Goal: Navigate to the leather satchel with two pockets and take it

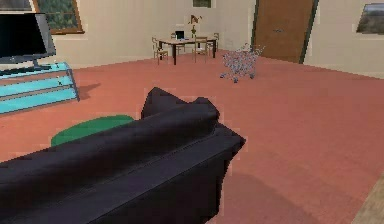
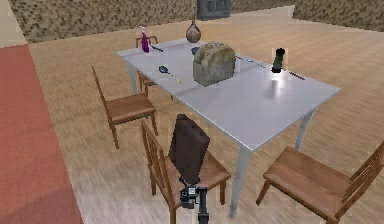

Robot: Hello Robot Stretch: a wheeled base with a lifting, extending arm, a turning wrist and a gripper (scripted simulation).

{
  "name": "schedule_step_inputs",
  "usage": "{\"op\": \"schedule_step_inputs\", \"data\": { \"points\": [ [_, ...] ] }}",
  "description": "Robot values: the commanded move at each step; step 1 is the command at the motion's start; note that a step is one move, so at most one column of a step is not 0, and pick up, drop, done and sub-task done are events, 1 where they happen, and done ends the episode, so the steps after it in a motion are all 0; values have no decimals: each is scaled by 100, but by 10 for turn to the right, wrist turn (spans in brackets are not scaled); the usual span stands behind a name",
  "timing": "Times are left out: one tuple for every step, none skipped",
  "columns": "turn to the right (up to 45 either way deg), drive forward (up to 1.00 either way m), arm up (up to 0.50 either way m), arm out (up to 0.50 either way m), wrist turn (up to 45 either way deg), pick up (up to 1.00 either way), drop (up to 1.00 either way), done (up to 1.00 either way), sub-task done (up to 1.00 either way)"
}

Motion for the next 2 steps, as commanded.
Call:
{"op": "schedule_step_inputs", "data": {
  "points": [
    [0, 0, 10, 0, 0, 0, 0, 0, 0],
    [0, 0, 0, 0, 0, 0, 0, 100, 0]
  ]
}}
